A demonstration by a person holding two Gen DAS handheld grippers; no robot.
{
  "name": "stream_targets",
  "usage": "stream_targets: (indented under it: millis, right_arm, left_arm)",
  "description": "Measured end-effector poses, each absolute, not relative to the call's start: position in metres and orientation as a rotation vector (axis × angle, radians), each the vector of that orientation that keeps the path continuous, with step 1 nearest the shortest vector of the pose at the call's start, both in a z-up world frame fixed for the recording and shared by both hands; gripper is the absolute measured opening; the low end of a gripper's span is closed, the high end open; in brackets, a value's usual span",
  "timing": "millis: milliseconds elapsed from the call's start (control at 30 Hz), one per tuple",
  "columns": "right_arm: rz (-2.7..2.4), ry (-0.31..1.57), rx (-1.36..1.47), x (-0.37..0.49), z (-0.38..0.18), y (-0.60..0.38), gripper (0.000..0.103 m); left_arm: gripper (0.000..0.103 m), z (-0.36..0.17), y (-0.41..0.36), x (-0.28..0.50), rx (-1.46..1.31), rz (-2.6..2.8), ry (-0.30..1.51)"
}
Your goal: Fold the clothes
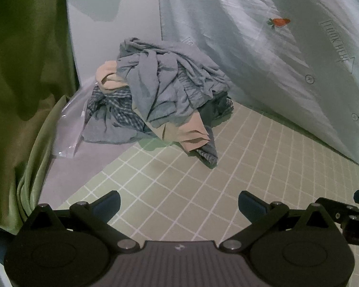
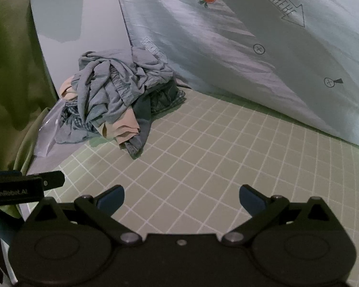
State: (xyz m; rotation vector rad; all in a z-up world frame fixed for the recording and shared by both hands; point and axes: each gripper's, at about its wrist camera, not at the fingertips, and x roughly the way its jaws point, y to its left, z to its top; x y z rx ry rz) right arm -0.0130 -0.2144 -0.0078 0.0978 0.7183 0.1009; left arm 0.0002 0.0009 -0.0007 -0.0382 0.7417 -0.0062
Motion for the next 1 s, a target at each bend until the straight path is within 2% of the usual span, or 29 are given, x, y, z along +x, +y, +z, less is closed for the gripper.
stream_targets:
  millis: [1000]
  right_arm:
    - [0.084,0.715,0.088,-0.0191,-0.0080,-0.2179,0.103]
  left_arm:
    - [0.103,0.0009,-0.0052,0.0028,-0.033,-0.021,0.773]
